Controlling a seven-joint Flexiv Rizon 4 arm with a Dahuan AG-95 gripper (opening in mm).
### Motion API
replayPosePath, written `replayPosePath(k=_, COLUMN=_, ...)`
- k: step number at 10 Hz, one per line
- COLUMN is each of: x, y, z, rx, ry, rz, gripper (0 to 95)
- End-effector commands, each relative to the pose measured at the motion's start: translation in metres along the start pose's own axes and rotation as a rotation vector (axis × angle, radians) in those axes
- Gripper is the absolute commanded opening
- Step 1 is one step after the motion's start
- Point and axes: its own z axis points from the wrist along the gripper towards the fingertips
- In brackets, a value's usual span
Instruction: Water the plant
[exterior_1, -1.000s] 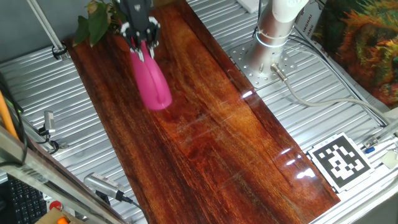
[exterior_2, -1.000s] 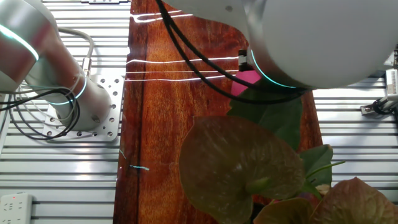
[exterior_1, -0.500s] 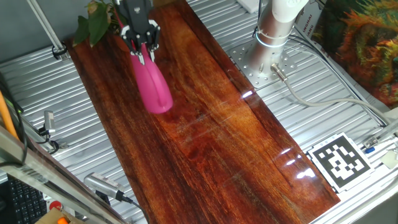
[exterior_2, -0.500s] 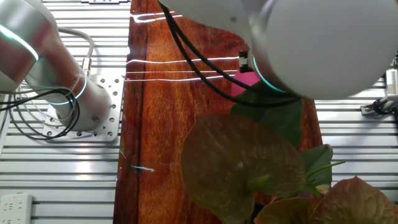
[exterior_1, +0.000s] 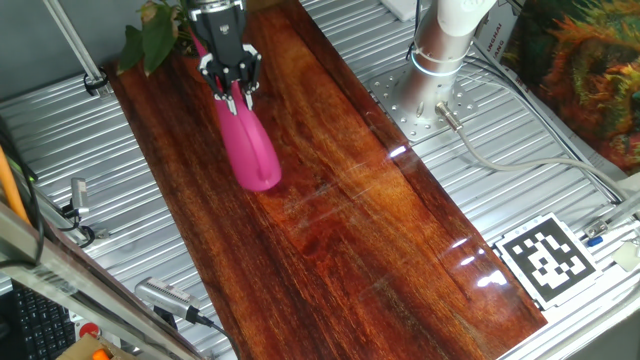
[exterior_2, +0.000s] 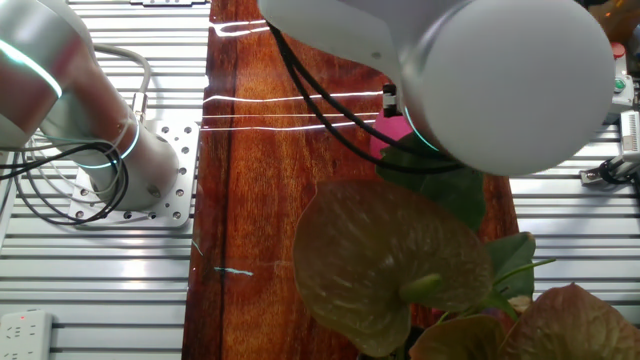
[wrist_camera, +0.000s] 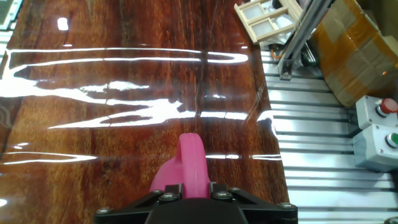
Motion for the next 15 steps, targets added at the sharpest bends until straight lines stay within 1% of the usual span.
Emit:
replayPosePath(k=1, x=-0.0023, y=0.0002, z=-0.0455, rx=0.002, ry=0.002, rz=0.005, gripper=0.0)
replayPosePath(k=8, x=-0.0041, y=0.0001, z=-0.0479, rx=0.002, ry=-0.013, rz=0.001, gripper=0.0)
replayPosePath(k=13, x=-0.0041, y=0.0001, z=-0.0480, rx=0.002, ry=-0.048, rz=0.001, gripper=0.0)
replayPosePath(k=14, x=-0.0044, y=0.0001, z=-0.0483, rx=0.002, ry=-0.069, rz=0.005, gripper=0.0)
replayPosePath(k=15, x=-0.0048, y=0.0000, z=-0.0489, rx=0.001, ry=-0.068, rz=0.004, gripper=0.0)
